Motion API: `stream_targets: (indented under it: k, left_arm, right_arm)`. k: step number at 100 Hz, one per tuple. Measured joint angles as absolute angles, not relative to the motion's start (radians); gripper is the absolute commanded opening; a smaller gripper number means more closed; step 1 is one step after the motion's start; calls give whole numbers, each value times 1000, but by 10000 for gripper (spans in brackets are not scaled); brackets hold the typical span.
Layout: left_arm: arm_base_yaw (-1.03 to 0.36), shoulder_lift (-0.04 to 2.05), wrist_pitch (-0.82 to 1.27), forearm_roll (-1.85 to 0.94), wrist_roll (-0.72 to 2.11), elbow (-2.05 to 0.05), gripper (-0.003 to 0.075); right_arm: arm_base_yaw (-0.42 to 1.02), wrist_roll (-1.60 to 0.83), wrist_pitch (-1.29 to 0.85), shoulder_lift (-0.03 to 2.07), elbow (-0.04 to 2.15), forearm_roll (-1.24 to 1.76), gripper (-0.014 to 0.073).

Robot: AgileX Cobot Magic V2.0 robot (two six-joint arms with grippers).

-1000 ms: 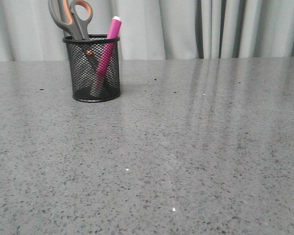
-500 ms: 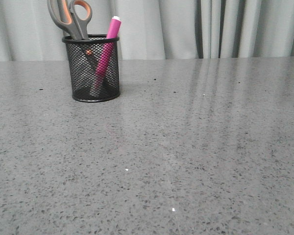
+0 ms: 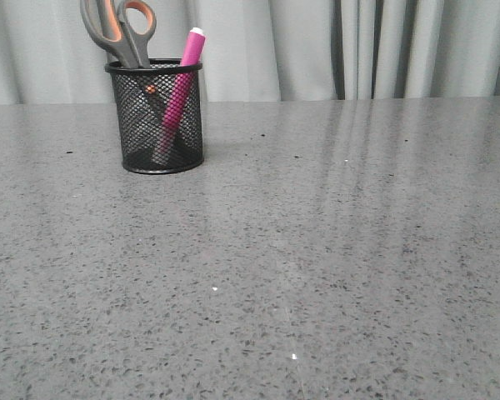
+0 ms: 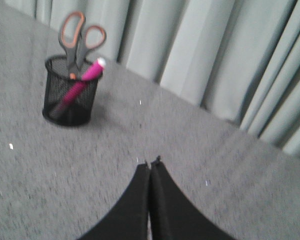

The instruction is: Put pen and scissors into bin

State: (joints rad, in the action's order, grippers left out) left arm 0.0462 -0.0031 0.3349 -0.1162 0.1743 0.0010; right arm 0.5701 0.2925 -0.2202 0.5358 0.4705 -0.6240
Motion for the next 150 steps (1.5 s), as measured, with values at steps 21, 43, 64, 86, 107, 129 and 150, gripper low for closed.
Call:
stream_targets:
  k: [21,43,64,86,107,129,150]
  left_arm:
    - [46,-3,335,-116,174,1,-19]
    - [46,-3,335,-116,174,1,-19]
    - [46,-3,335,-116,174,1,-19]
    - [46,-3,335,-116,174,1,-19]
    - [46,-3,335,-116,174,1,-19]
    - [46,-3,335,-117,174,1,-19]
    - [46,-3,335,-117,174,1,-19]
  right_arm:
    - [358,217,-59,536,347,-473,-60]
    - [175,-38,97,464,166,-153,-60]
    - [1,-59,-24,283,75,-109,-60]
    - [-48,-61,-116,114,-10,-51,-60]
    - [-49,-61,-264,9,-10,-31,-60]
    - [-54,-61,-329,-11,-10,-29,-60]
    - [-54,-63,-331,-11,-10,-29,-60]
